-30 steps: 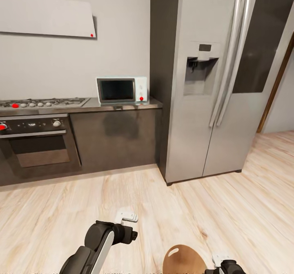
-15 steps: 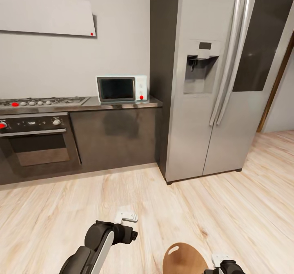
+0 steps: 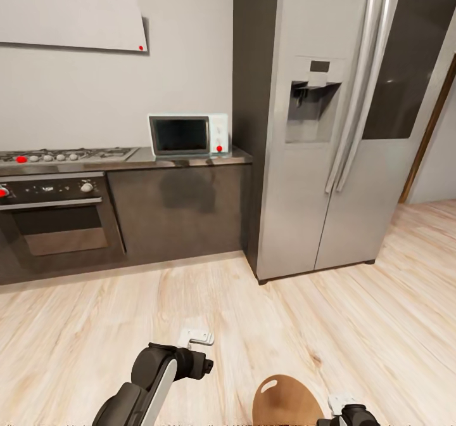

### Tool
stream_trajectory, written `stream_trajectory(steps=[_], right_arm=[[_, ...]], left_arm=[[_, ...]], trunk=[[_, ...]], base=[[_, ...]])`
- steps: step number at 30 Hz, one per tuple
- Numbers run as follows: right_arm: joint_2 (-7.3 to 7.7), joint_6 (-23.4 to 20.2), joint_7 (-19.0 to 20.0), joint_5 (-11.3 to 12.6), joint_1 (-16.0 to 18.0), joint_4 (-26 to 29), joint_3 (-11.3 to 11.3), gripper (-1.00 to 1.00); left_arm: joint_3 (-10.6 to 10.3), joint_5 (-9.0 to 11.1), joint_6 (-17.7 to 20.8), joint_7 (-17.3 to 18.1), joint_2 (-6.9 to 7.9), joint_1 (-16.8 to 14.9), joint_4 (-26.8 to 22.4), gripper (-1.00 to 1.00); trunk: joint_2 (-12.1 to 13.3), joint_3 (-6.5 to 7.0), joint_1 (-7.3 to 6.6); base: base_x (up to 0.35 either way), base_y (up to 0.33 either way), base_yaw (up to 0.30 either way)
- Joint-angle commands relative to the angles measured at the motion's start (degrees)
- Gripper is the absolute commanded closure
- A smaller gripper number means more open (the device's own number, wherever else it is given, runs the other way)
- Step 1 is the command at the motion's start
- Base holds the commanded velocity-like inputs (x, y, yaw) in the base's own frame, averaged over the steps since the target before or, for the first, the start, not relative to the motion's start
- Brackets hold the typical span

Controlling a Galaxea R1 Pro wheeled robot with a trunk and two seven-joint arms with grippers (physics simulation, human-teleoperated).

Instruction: Put the three can of soda from the living room inside the tash can in the kitchen.

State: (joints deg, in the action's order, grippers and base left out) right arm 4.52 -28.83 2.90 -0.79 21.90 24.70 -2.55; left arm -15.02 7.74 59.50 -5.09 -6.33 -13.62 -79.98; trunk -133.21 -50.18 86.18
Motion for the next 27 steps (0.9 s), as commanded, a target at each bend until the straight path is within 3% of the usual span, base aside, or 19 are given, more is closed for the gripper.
stream_trajectory(steps=[1, 27], right_arm=[[0.01, 0.0, 0.0, 0.0, 0.0, 0.0, 0.0, -1.0], [-0.04, 0.0, 0.2, -0.06, 1.36, 0.83, 0.0, -1.0]], left_arm=[[0.0, 0.0, 0.0, 0.0, 0.0, 0.0, 0.0, -1.0], [-0.01, 0.0, 0.0, -0.01, 0.0, 0.0, -0.07, -1.0]], trunk=[[0.0, -0.09, 0.0], [0.0, -1.47, 0.0]], base=[[0.0, 0.0, 0.0], [0.0, 0.0, 0.0]])
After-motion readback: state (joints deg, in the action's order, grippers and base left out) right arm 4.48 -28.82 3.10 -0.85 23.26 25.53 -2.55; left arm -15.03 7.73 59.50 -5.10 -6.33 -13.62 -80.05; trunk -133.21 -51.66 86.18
